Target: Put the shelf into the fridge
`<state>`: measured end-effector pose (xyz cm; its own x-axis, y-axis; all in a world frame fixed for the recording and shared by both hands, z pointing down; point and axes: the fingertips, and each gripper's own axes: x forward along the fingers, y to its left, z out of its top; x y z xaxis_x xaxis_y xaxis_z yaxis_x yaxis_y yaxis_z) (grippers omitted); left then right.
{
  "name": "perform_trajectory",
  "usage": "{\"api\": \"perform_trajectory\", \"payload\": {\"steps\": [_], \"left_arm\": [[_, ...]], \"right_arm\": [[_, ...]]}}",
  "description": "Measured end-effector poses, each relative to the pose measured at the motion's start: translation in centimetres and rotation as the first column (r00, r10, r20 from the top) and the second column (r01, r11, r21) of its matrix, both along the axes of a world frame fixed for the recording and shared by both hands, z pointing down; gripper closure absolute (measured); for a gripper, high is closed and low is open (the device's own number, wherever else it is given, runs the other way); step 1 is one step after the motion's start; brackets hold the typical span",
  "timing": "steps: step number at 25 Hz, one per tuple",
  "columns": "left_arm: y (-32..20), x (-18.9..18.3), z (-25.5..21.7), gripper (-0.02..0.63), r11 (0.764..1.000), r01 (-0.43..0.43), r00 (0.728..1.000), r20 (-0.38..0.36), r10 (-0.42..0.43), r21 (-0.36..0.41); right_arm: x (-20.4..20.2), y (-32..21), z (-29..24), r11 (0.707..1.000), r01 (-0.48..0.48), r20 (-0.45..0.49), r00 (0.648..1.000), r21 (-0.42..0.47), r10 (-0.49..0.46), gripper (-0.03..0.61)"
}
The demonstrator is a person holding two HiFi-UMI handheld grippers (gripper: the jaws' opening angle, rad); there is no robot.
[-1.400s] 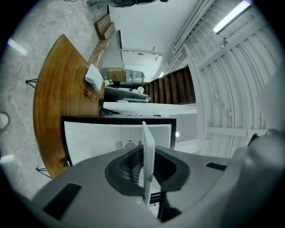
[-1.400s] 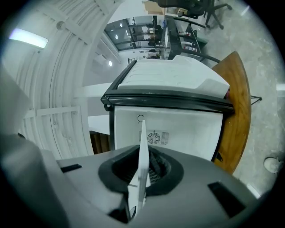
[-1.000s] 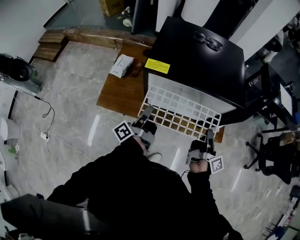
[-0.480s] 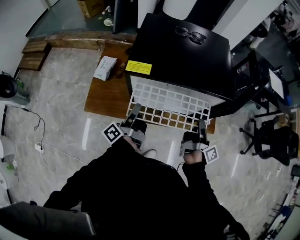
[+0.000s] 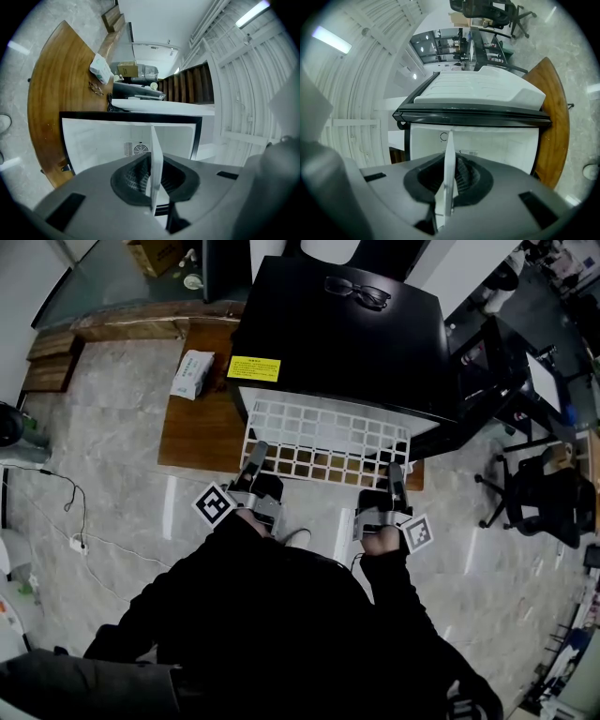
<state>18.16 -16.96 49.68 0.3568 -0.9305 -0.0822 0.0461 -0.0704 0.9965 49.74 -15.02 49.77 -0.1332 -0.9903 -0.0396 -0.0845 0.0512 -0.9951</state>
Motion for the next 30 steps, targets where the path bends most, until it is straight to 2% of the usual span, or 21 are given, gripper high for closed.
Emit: {"api": "perform_trajectory", "payload": {"steps": [5, 10, 14, 21, 26, 30], "left_arm": [[0.3, -0.1, 0.1, 0.583, 1.0, 0.02, 1.0, 0.005, -0.02, -0.001], [-2.6, 0.3, 0.0, 0.583, 0.999, 0.038, 0.999, 0.015, -0.038, -0.008], [-2.9, 0.2, 0.1, 0.583, 0.999, 0.051, 0.998, 0.022, -0.05, -0.005], [-6.8, 0.5, -0.3, 0.583, 0.998, 0.064, 0.996, 0.062, -0.064, 0.012], [-8.6, 0.5, -0.7, 0.583, 0.994, 0.098, 0.991, 0.087, -0.102, 0.044], [-10.1, 0.1, -0.4, 0.581, 0.99, 0.135, 0.982, 0.13, -0.138, 0.035]], "right_arm": [[0.3, -0.5, 0.5, 1.0, -0.023, 0.004, 1.0, -0.01, 0.023, 0.548], [0.5, -3.5, 0.3, 0.999, -0.045, 0.006, 0.999, -0.019, 0.045, 0.548], [0.5, -3.8, 0.6, 0.998, -0.062, 0.006, 0.998, -0.028, 0.062, 0.548], [0.9, -7.7, 0.4, 0.995, -0.091, 0.004, 0.996, -0.035, 0.092, 0.548], [1.1, -9.4, 0.2, 0.992, -0.122, 0.008, 0.992, -0.037, 0.123, 0.548], [0.9, -11.1, 0.2, 0.989, -0.146, 0.012, 0.989, -0.029, 0.146, 0.548]]}}
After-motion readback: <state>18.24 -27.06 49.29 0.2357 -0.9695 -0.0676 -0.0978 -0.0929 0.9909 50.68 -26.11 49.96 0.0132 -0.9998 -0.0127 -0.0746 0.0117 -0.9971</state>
